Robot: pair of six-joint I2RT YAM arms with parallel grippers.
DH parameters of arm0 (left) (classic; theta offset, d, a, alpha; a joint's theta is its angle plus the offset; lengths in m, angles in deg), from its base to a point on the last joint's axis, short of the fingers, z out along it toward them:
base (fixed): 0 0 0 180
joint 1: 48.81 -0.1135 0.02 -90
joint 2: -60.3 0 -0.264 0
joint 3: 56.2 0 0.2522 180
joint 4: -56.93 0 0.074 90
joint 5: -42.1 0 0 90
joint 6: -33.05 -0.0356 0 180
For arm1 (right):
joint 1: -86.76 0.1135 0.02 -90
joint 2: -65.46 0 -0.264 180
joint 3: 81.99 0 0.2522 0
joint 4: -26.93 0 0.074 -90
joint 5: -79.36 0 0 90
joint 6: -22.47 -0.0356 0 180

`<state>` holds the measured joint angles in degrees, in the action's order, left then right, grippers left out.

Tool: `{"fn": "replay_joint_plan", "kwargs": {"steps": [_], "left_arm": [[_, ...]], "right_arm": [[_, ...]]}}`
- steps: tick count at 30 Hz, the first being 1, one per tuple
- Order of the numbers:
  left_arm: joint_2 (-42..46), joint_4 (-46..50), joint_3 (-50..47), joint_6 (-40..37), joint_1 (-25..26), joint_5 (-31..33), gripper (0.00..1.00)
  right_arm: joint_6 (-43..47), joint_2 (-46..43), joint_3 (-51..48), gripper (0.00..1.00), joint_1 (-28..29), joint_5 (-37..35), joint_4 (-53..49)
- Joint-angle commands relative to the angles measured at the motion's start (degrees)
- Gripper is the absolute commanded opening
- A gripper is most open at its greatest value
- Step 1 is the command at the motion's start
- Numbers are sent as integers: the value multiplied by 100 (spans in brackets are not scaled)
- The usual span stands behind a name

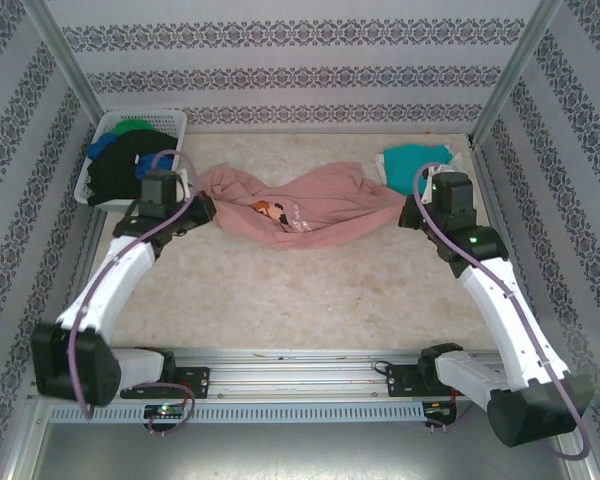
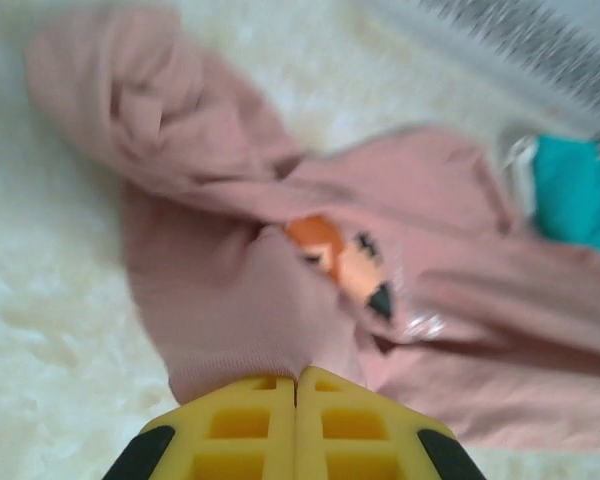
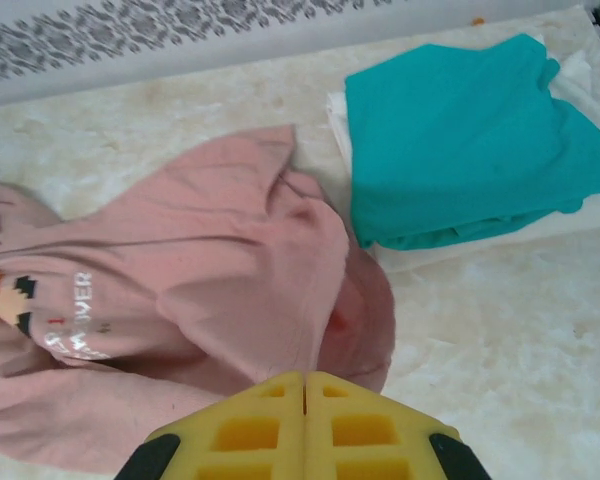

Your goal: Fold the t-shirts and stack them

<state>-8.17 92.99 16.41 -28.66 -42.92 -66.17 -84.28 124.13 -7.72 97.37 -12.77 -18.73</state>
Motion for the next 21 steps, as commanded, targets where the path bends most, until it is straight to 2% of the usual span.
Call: {"fn": "replay_joint_plan", "kwargs": {"steps": [1,3,5,8,11,16,21], "left_arm": [[870,833,669,-122,-78,623,0],[1171,1129,1309,-223,-80,936,0],[1225,1299,1911,-342,-88,1098,0],[829,1339,2822,-602,-97,1389,0],[-92,1272,3891,-937,-127,1471,0],[-2148,1126,6049,-1406,-359,1072,0],[-4302,1786,9461,-1407,-600,522,0]], "right_arm": [[-118,-403,618,0,-15,321,-158],[-165,-482,1187,0,9,315,-445],[-198,-524,1496,0,45,264,-314],[-163,-94,2065,0,87,134,-60],[-58,990,2994,0,105,-86,-9],[199,3217,5482,0,-9,-253,-416],[134,5062,8450,0,-246,-335,-1278]]}}
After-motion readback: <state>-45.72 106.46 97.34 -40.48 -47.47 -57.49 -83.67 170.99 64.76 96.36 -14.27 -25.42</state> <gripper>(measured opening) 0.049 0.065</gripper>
